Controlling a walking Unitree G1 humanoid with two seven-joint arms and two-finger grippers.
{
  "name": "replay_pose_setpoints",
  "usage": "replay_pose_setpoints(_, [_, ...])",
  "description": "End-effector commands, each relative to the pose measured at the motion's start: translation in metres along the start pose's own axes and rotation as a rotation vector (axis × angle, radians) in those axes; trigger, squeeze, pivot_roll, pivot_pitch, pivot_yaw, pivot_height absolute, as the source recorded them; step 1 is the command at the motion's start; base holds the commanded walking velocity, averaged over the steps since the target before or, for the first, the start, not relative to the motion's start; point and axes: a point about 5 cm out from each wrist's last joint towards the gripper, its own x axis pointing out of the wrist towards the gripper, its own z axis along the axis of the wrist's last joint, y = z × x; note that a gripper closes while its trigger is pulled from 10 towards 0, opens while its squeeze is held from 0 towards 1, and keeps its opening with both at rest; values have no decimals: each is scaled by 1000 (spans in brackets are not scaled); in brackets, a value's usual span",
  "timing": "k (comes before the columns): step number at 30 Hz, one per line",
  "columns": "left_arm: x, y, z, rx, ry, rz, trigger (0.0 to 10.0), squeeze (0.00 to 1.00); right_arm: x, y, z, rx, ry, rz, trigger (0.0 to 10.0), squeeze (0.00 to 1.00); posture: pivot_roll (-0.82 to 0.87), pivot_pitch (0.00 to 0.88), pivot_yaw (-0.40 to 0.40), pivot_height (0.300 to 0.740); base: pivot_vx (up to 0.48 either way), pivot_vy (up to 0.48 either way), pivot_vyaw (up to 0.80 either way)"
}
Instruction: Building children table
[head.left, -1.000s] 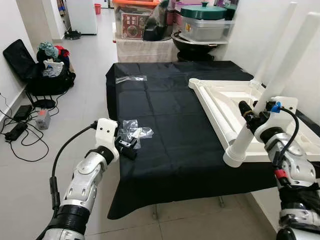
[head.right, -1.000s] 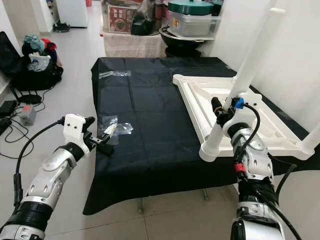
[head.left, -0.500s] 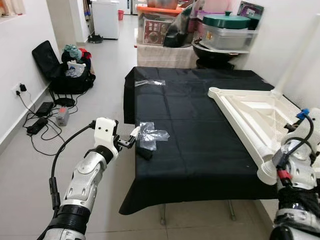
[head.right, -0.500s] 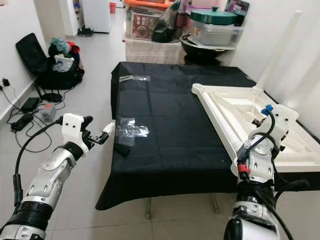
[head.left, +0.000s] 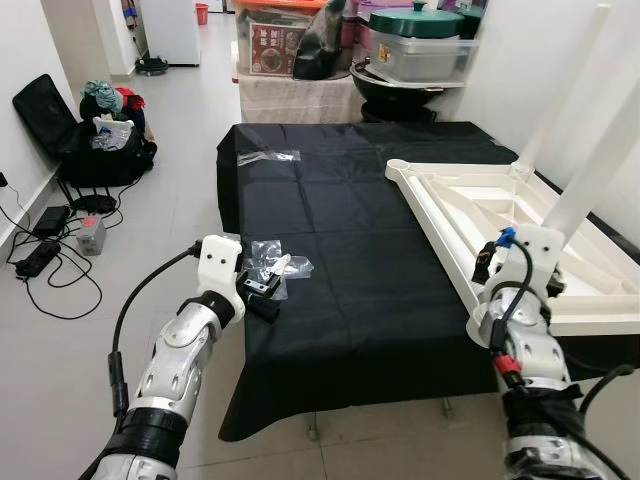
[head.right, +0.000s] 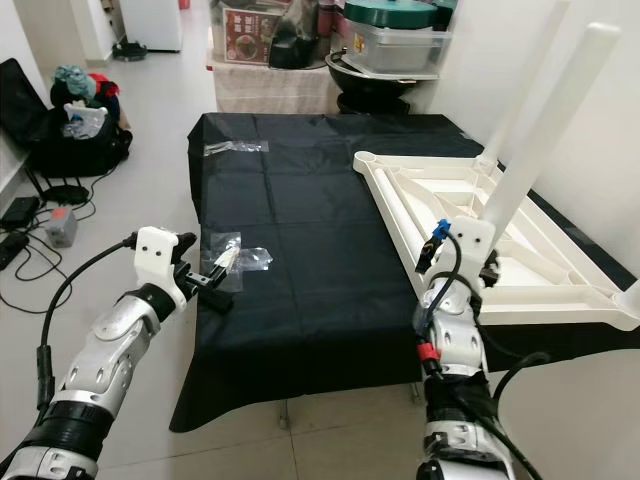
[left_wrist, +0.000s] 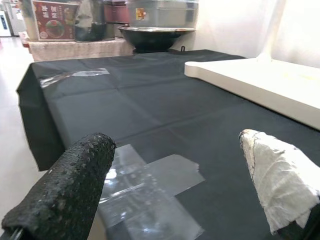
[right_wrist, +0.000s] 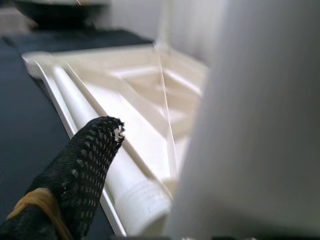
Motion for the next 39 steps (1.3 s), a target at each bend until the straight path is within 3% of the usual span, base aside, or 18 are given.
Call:
replay_pose_setpoints(1, [-1,3,-3,8,16,-1,10000,0,0,2,22,32,-112,177,10000,0,14,0,-85,740,0,0,0])
replay_pose_setpoints(4, [1,2,-1,10,13,-5,10000,0,-2,2,30,3,-156,310,10000,0,9,0,-82,740,0,0,0])
replay_pose_setpoints(9, [4,-3,-1,6,8,-13,10000,0,4,-6,22,-8,-118,319,9529,0,19,0,-87,740,0,0,0])
replay_pose_setpoints(10, [4,-5,-1,6,5,-18,10000,0,6,-7,17,-14,-98,323,4314,0,19,0,-87,740,0,0,0])
replay_pose_setpoints(11, [3,-5,0,6,1,-21,10000,0,7,-7,12,0,-79,325,1373,0,33,0,-91,740,0,0,0])
replay_pose_setpoints(14, [3,-5,0,6,1,-21,10000,0,7,-7,12,0,-79,325,1373,0,33,0,-91,740,0,0,0])
replay_pose_setpoints(15, [1,-3,0,10,5,-15,10000,0,6,-5,5,-5,-58,322,0,0,41,0,-92,740,0,0,0])
replay_pose_setpoints(18, [-1,1,-1,15,10,-10,10000,0,6,-4,-4,4,-16,275,0,0,40,0,-89,740,0,0,0])
replay_pose_setpoints(19, [-2,3,0,23,12,-8,10000,0,9,-16,-15,3,37,118,0,0,38,0,-89,740,0,0,0])
replay_pose_setpoints(20, [-2,3,0,23,12,-8,10000,0,9,-16,-15,3,37,118,0,0,38,0,-89,740,0,0,0])
replay_pose_setpoints(21, [0,3,2,24,6,-10,10000,0,10,-37,-29,-1,107,-113,0,0,27,0,-79,740,0,0,0])
replay_pose_setpoints(22, [0,3,2,24,6,-10,10000,0,10,-37,-29,-1,107,-113,0,0,27,0,-79,740,0,0,0])
replay_pose_setpoints(23, [2,2,3,21,1,-13,10000,0,7,-54,-41,2,164,-290,0,0,25,0,-74,740,0,0,0])
replay_pose_setpoints(26, [6,-3,3,14,1,-29,10000,0,-3,-76,-59,-27,240,-521,0,0,29,0,-68,740,0,0,0])
replay_pose_setpoints(31, [6,-3,-2,16,26,-40,10000,0,-26,-48,-70,-57,245,-502,0,0,21,0,-57,740,0,0,0])
replay_pose_setpoints(36, [6,-3,-1,19,23,-40,10000,0,-29,-36,-72,-58,252,-430,0,0,25,0,-62,740,0,0,0])
replay_pose_setpoints(37, [6,-2,-1,19,21,-38,10000,0,-27,-23,-72,-33,266,-338,10000,0,18,0,-61,740,0,0,0])
replay_pose_setpoints(39, [6,-1,-1,16,20,-36,10000,0,-25,-16,-71,-22,273,-280,10000,0,18,0,-61,740,0,0,0])
